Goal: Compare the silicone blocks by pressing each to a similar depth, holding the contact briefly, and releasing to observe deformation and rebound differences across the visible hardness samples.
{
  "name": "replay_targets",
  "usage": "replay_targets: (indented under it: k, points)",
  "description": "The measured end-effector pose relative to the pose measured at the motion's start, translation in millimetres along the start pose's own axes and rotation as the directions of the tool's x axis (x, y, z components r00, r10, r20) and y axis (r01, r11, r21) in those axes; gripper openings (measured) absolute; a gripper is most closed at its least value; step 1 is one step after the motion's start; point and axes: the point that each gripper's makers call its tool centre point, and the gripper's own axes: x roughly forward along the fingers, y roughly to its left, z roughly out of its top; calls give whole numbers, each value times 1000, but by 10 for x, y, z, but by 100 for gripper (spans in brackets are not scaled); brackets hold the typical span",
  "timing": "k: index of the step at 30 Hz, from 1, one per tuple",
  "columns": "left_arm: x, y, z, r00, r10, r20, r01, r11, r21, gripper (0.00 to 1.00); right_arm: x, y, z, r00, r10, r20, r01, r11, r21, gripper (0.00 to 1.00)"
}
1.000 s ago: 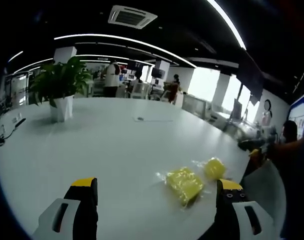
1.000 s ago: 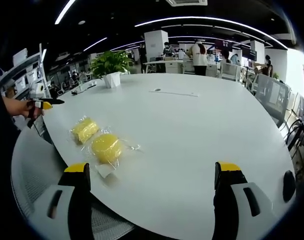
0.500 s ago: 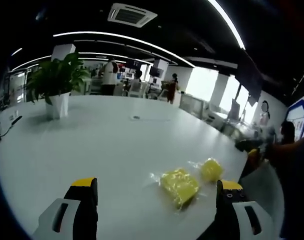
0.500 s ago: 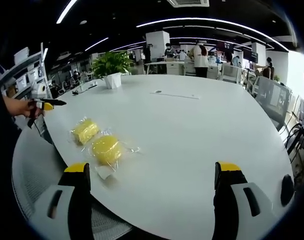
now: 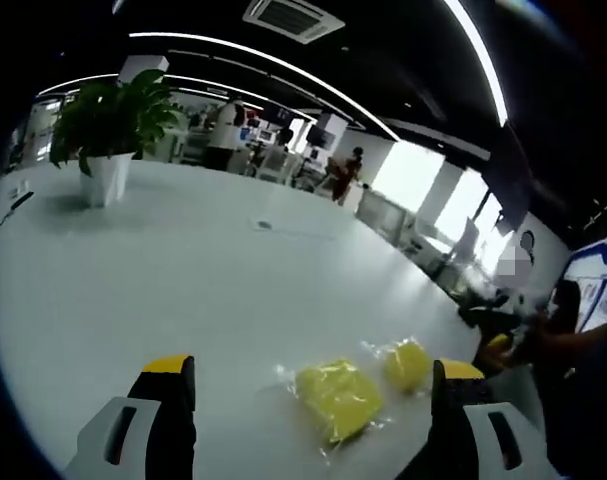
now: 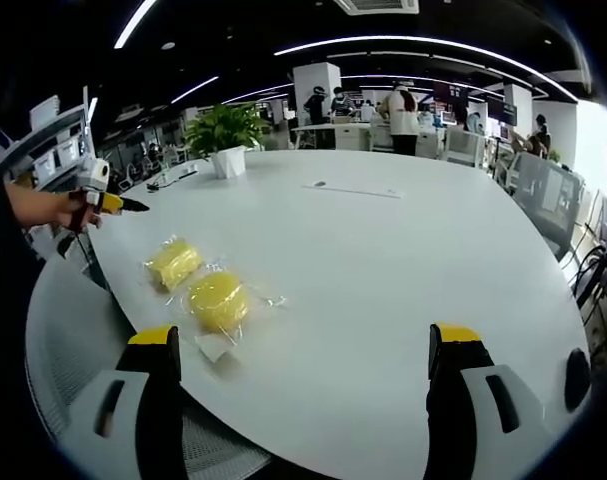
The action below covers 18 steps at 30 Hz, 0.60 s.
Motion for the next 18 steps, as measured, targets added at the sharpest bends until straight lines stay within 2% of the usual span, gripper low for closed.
replay_targets:
  k: [8, 11, 12, 13, 15, 18]
  points:
    - [223, 65, -151, 998, -24, -58, 17, 994, -110, 98, 38, 47, -3, 1000, 8, 1, -8, 1000, 7, 97]
    - [293, 180, -264, 994, -8, -110, -10, 987, -159, 94, 62, 71, -36, 1000, 14, -7, -14, 1000, 8, 97]
    - [306, 188, -269, 994, -12, -110, -8, 983, -182, 94, 69, 82, -42, 1000, 18, -8, -18, 1000, 9, 97]
    - [324, 193, -279, 994, -17, -109, -9, 971, -239, 93, 70, 94, -47, 1000, 20, -10, -20, 1000, 11, 97]
    - [356, 184, -268, 995, -38, -89, 9, 953, -302, 93, 71, 117, -54, 1000, 24, -11, -24, 1000, 11, 97]
    - [403, 206, -324, 993, -62, -97, 23, 932, -362, 90, 78, 137, -61, 1000, 28, -13, -28, 1000, 11, 97]
